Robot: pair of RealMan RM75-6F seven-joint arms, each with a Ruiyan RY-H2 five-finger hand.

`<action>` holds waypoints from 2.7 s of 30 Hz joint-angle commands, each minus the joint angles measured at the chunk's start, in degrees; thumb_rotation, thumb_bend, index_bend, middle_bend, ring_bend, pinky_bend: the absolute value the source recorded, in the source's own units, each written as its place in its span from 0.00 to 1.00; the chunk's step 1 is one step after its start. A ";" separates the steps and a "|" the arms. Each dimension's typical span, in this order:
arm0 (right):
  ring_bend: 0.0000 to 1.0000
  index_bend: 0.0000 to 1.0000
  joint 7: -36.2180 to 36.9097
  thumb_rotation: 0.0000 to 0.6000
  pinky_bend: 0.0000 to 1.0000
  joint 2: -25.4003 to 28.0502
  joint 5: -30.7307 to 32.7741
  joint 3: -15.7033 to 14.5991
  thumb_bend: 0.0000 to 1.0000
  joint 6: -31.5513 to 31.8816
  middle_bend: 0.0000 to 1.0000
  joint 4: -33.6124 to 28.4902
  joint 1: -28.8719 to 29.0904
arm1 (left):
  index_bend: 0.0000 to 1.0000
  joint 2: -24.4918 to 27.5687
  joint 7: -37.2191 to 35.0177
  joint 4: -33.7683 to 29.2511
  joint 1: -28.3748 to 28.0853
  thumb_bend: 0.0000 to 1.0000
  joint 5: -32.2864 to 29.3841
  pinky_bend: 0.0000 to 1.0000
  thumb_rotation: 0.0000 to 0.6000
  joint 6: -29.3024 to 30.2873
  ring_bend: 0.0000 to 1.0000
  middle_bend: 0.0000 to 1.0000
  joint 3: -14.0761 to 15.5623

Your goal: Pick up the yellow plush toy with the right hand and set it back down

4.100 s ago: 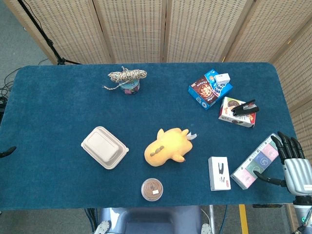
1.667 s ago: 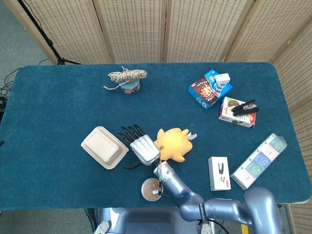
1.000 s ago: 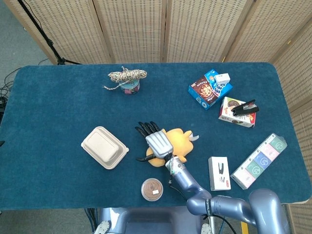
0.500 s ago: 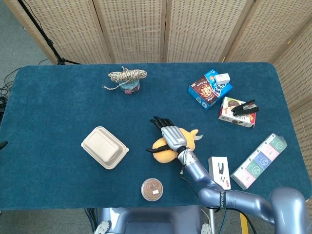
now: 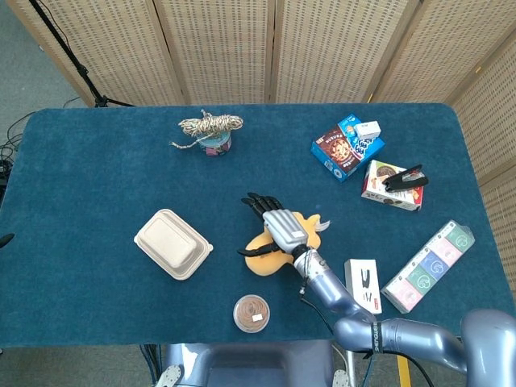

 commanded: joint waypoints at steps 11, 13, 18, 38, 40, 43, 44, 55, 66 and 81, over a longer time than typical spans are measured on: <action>0.00 0.00 -3.33 0.43 0.00 -1.34 -12.89 -7.25 0.00 7.75 0.00 -5.72 -1.39 | 0.00 0.09 -0.27 -0.17 0.29 0.00 0.30 0.00 1.00 0.41 0.00 0.00 0.14; 0.00 0.00 -3.02 0.43 0.00 -2.43 -14.34 -8.31 0.00 7.92 0.00 -4.30 -1.38 | 0.00 0.09 -0.27 -0.20 0.28 0.00 0.27 0.00 1.00 0.40 0.00 0.00 0.14; 0.00 0.00 -2.29 0.42 0.00 -5.29 -17.05 -10.08 0.00 8.96 0.00 -0.50 -1.67 | 0.00 0.09 -0.36 -0.05 0.23 0.00 -0.07 0.00 1.00 0.26 0.00 0.00 0.02; 0.00 0.00 -4.06 0.44 0.00 -14.57 -21.27 -9.11 0.00 11.03 0.00 10.31 -0.46 | 0.00 0.09 -0.35 0.28 0.00 0.00 -1.05 0.00 1.00 -0.60 0.00 0.00 -0.17; 0.00 0.00 -4.10 0.44 0.00 -14.90 -20.43 -8.94 0.00 10.35 0.00 10.93 -0.50 | 0.00 0.09 -0.36 0.28 0.05 0.00 -1.02 0.00 1.00 -0.55 0.00 0.00 -0.15; 0.00 0.00 -3.43 0.45 0.00 -15.27 -19.02 -8.68 0.00 9.16 0.00 11.59 -0.62 | 0.00 0.12 -0.42 0.25 0.09 0.00 -0.97 0.00 1.00 -0.51 0.00 0.00 -0.16; 0.00 0.00 -3.20 0.44 0.00 -15.42 -18.62 -8.58 0.00 8.86 0.00 11.93 -0.65 | 0.00 0.14 -0.45 0.24 0.10 0.00 -0.96 0.00 1.00 -0.52 0.00 0.00 -0.15; 0.00 0.00 3.43 0.45 0.00 -13.68 -11.69 -4.62 0.00 2.68 0.00 13.28 -0.55 | 0.00 0.16 -0.52 0.45 0.05 0.00 -1.48 0.00 1.00 -0.88 0.00 0.00 -0.29; 0.00 0.00 6.94 0.45 0.00 -9.31 -9.23 -2.69 0.00 0.91 0.00 11.82 -0.83 | 0.00 0.09 0.23 -0.05 0.10 0.00 -1.56 0.00 1.00 -0.62 0.00 0.00 -0.30; 0.00 0.00 8.03 0.46 0.00 -6.22 -4.47 -1.06 0.00 -0.63 0.00 12.12 -0.82 | 0.00 0.00 0.84 -0.27 -0.02 0.00 -1.78 0.00 1.00 -0.73 0.00 0.00 -0.36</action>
